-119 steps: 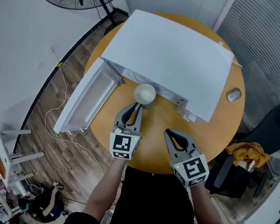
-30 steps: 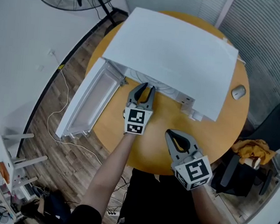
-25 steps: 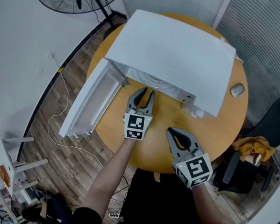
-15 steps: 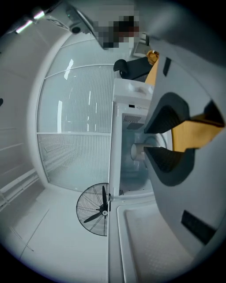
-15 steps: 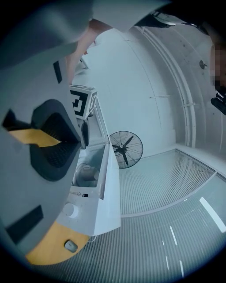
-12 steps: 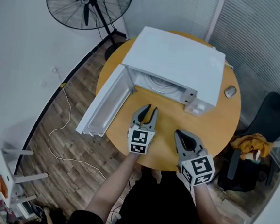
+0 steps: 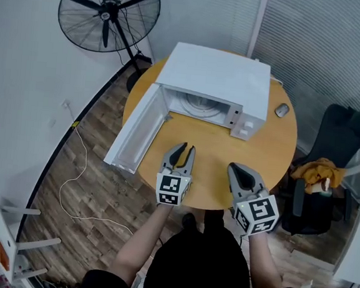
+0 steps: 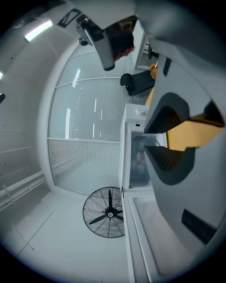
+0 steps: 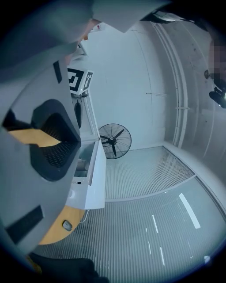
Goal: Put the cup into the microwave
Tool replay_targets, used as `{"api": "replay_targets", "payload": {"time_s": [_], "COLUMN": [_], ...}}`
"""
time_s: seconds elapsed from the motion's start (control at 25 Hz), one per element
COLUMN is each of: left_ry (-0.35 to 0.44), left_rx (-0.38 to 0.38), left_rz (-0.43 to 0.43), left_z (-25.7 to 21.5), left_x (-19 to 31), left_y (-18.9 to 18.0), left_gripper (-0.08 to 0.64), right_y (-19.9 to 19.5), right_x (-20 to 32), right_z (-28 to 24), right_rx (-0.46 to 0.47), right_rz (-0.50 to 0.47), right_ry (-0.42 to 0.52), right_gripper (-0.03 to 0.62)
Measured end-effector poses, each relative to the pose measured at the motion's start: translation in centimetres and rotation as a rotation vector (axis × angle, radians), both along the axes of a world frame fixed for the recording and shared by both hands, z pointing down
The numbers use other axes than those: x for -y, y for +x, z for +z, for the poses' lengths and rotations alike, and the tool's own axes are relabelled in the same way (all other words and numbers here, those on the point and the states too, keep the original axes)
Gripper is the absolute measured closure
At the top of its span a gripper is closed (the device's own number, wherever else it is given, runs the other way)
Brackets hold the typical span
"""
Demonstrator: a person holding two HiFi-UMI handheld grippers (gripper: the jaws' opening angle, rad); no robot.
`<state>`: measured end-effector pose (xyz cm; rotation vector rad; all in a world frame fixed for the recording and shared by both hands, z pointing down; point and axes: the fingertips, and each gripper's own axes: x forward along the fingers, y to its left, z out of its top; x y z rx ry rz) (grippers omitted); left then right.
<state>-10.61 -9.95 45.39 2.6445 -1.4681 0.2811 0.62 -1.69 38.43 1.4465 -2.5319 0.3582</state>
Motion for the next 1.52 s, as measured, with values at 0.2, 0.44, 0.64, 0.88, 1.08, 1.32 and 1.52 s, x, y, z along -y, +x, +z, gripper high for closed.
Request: {"api": "replay_targets", "payload": {"time_s": [0.2,0.44,0.64,0.88,1.08,1.32,1.52], "left_ry": [0.012,0.021,0.041,0.043,0.044,0.032,0.015], "left_rx": [-0.043,-0.114,-0.122,-0.125,-0.127,-0.136,-0.147], "left_rz": [0.016,0.038,0.058,0.069,0.067,0.078,0.094], "left_z": [-2.7,-5.9,-7.8,-9.3,-10.0,-10.7,-10.7], "left_x": [-3.8,-7.8,-10.0,-11.8,-12.5,-13.0,-13.1], "left_y": [-1.4,-2.8,-3.1,-3.6,-3.7,-3.3,-2.6], "left_gripper": [0.482,0.514,0.531,0.554,0.563,0.563,0.563], "right_y": [-0.8,-2.2,-3.0,-4.1,-4.4,-4.4,-4.2], "right_x": [-2.1,-4.2,-5.6,-7.2,-7.6,-7.2,-7.3], "right_z": [-1.3,-2.2,-2.2,-2.6,-2.8,-3.2,-2.9], "right_rx": [0.012,0.024,0.023,0.033,0.047,0.051,0.044], "right_rz": [0.015,0.013,0.005,-0.037,-0.061,-0.069,-0.067], "right_ry": [0.036,0.069,0.078,0.088,0.098,0.105,0.095], "right_gripper": [0.583,0.583,0.583,0.583,0.583,0.583,0.583]}}
